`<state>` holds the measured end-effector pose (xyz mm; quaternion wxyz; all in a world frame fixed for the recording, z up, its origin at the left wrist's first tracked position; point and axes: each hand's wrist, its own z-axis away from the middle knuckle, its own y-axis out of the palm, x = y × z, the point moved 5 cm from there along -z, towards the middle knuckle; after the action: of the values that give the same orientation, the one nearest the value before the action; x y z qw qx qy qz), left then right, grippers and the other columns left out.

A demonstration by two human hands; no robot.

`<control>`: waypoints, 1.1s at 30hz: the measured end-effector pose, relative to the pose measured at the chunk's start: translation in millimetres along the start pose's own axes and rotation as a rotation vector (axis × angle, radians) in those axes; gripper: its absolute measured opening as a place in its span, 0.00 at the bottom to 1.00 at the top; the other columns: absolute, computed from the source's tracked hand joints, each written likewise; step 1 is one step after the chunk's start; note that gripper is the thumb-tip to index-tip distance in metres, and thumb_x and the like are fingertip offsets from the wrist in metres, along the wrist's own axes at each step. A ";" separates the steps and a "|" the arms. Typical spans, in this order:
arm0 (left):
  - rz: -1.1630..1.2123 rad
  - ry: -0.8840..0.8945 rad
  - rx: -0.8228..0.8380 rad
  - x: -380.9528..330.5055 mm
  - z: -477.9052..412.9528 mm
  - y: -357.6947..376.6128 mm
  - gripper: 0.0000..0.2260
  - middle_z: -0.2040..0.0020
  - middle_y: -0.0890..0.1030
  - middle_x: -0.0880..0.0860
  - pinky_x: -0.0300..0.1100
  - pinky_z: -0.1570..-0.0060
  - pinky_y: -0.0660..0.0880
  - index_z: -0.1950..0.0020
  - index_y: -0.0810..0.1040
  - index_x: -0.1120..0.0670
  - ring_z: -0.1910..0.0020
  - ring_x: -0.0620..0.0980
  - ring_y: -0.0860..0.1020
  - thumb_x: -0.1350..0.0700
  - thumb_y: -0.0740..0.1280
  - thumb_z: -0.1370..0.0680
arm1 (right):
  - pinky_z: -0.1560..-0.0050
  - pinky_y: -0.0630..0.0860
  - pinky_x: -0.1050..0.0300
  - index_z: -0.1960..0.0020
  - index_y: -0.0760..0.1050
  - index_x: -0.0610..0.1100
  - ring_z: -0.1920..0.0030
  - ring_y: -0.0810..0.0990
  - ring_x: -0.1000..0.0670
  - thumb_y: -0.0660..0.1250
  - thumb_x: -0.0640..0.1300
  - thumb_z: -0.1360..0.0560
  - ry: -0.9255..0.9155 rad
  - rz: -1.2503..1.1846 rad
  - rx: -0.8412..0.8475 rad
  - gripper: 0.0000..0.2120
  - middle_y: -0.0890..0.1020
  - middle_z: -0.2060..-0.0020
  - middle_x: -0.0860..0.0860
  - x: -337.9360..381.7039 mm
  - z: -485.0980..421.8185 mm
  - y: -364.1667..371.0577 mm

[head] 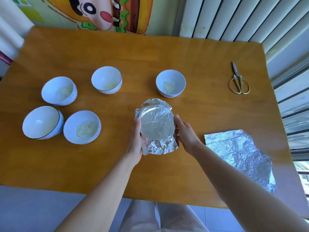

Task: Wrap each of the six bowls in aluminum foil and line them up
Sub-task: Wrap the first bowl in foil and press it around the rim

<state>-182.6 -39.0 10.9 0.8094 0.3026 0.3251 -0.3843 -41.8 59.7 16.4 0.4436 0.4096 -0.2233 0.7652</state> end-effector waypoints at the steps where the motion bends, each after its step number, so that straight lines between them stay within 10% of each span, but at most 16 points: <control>1: -0.015 0.019 0.005 -7.2 3.3 2.2 0.31 0.37 0.80 0.52 0.57 0.33 0.72 0.33 0.74 0.41 0.38 0.50 0.79 0.25 0.56 0.28 | 0.74 0.68 0.58 0.47 0.78 0.38 0.72 0.70 0.50 0.51 0.56 0.16 -0.025 -0.006 -0.002 0.24 0.73 0.73 0.50 6.1 1.3 -0.4; 13: 0.053 0.023 -0.010 -41.3 17.2 5.7 0.20 0.43 0.84 0.48 0.53 0.41 0.77 0.36 0.77 0.44 0.44 0.48 0.83 0.37 0.61 0.23 | 0.72 0.69 0.58 0.42 0.76 0.36 0.67 0.71 0.43 0.51 0.59 0.16 -0.156 0.026 0.031 0.28 0.73 0.64 0.39 42.9 11.6 -2.0; 19: 0.131 0.058 -0.198 -47.5 18.2 4.1 0.16 0.48 0.85 0.48 0.50 0.48 0.76 0.45 0.80 0.44 0.50 0.49 0.83 0.36 0.62 0.22 | 0.30 0.69 0.54 0.25 0.64 0.49 0.32 0.72 0.57 0.54 0.56 0.18 -0.384 -0.001 -0.326 0.23 0.73 0.31 0.54 61.0 37.8 -8.5; 22: 0.186 0.081 -0.260 -50.5 19.4 8.1 0.15 0.47 0.85 0.47 0.44 0.57 0.78 0.43 0.79 0.44 0.49 0.49 0.83 0.36 0.62 0.21 | 0.32 0.67 0.67 0.22 0.57 0.49 0.34 0.65 0.72 0.51 0.53 0.15 -0.453 0.045 -0.164 0.23 0.66 0.28 0.61 63.1 53.7 21.0; 27: 0.200 0.136 -0.248 -56.0 22.4 21.3 0.14 0.50 0.86 0.46 0.44 0.55 0.78 0.46 0.80 0.44 0.49 0.48 0.83 0.38 0.61 0.20 | 0.38 0.65 0.76 0.21 0.52 0.54 0.27 0.63 0.63 0.50 0.59 0.18 -0.416 -0.072 -0.118 0.27 0.63 0.25 0.58 59.3 43.1 44.2; 33: 0.228 0.171 -0.239 -61.2 25.4 30.3 0.15 0.48 0.86 0.48 0.44 0.57 0.80 0.44 0.80 0.45 0.50 0.48 0.84 0.38 0.61 0.20 | 0.33 0.74 0.55 0.21 0.55 0.52 0.31 0.73 0.55 0.52 0.57 0.16 -0.395 -0.314 -0.133 0.25 0.70 0.28 0.53 59.6 37.8 49.2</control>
<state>-180.5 -15.9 80.0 0.8474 0.2707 0.3996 -0.2213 -84.2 37.7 87.9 0.5308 0.5508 -0.2890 0.5757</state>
